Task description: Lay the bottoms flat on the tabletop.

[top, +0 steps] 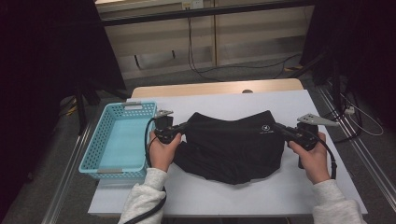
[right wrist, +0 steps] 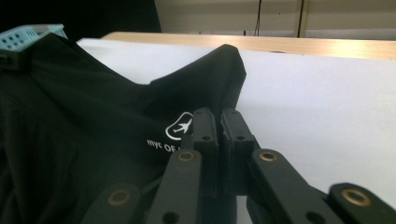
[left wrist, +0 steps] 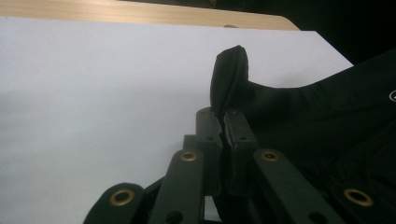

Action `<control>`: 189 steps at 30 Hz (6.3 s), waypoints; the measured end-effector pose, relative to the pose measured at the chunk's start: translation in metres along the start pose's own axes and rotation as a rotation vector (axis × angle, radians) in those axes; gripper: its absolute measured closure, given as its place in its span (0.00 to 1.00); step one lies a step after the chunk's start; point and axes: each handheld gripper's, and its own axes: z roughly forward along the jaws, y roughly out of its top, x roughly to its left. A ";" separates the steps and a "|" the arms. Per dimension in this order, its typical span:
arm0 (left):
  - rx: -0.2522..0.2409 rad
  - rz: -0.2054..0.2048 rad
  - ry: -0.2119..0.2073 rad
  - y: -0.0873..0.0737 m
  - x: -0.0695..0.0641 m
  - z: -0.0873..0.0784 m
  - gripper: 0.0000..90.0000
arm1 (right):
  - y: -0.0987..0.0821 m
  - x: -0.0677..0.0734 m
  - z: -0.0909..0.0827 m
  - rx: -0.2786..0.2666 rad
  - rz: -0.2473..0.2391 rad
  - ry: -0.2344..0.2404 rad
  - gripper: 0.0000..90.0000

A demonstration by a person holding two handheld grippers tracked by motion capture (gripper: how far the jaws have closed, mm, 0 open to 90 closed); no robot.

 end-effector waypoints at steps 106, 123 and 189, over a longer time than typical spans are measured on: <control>0.106 0.174 0.064 -0.025 -0.005 0.012 0.11 | -0.022 0.100 0.061 0.284 -0.260 0.341 0.65; 0.098 0.166 0.049 -0.025 -0.003 0.011 0.11 | -0.021 0.078 0.049 0.316 -0.304 0.300 0.98; 0.223 0.309 -0.033 -0.050 -0.024 0.042 0.40 | -0.041 0.084 0.041 0.393 -0.364 0.260 0.99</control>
